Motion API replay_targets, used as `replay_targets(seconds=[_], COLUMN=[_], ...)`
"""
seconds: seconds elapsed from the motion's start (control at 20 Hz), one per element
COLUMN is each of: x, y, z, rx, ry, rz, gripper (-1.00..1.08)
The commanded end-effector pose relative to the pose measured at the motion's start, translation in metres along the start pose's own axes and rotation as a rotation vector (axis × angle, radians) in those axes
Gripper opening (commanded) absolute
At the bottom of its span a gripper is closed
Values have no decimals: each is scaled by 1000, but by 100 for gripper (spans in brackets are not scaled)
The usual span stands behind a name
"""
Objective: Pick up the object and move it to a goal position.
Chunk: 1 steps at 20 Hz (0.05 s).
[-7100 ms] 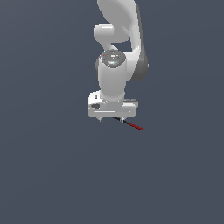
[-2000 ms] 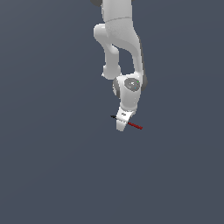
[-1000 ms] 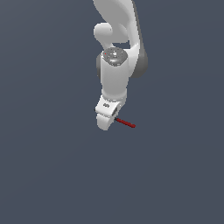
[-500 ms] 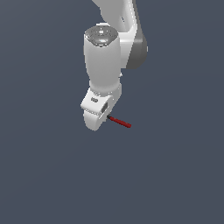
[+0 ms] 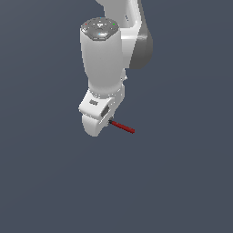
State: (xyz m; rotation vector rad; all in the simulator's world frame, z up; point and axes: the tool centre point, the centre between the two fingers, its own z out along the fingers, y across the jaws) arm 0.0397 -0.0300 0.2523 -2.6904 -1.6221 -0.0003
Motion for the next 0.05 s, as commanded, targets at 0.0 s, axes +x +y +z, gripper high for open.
replay_targets(seconds=[0.0], x=[0], y=[0], z=[0], rx=[0], ry=[0], rz=[0], gripper=[-100])
